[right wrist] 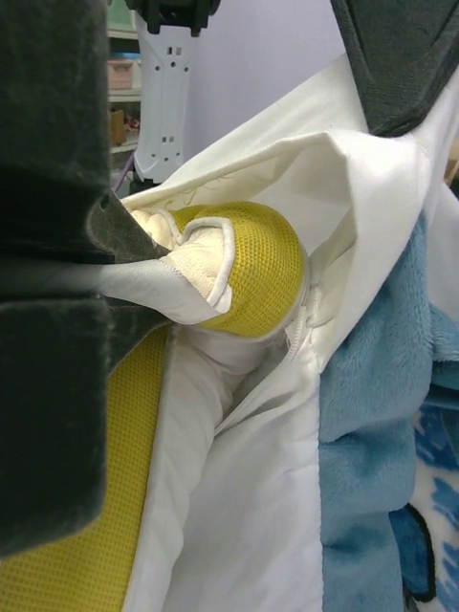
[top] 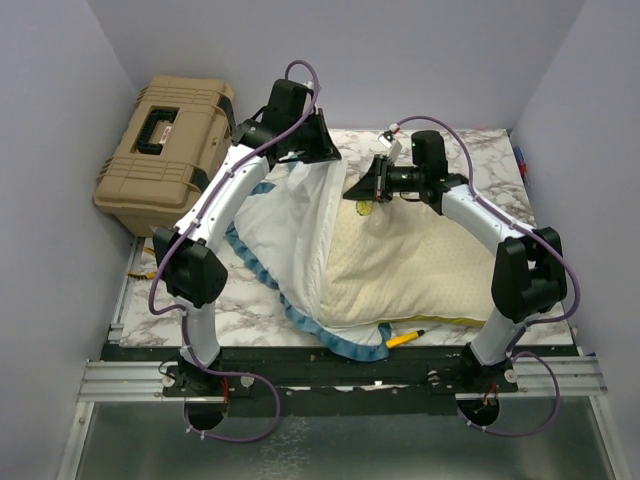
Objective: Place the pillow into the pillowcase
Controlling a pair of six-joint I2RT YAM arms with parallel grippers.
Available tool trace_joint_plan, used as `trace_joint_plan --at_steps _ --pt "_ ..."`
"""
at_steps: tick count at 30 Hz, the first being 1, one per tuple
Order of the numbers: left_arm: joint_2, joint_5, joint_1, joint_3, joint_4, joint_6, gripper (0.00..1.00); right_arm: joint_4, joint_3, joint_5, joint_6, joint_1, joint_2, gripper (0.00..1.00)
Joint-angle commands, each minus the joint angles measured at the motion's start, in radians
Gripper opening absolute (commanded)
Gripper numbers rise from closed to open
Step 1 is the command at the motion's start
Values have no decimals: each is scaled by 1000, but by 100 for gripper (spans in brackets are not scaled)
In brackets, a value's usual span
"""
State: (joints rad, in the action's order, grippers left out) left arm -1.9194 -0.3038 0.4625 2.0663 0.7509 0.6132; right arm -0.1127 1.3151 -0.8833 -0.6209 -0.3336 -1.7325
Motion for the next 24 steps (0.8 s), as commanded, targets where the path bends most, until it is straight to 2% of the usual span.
trace_joint_plan --at_steps 1,7,11,15,19,20,24 --pt "3 -89 24 21 -165 55 0 90 -47 -126 -112 -9 1 0" --pt "-55 -151 129 101 -184 75 0 579 -114 -186 -473 -9 -33 0" --pt "-41 -167 158 102 -195 108 0 854 -130 -175 -693 -8 -89 0" --pt "19 -151 186 5 -196 110 0 1016 -120 -98 -846 12 -138 0" --pt "136 -33 180 -206 -188 90 0 976 -84 -21 -848 56 -161 0" --pt "160 -10 174 -246 -187 89 3 947 -74 3 -828 66 -163 0" --pt "235 46 158 -343 -185 63 43 885 -27 86 -794 91 -200 0"
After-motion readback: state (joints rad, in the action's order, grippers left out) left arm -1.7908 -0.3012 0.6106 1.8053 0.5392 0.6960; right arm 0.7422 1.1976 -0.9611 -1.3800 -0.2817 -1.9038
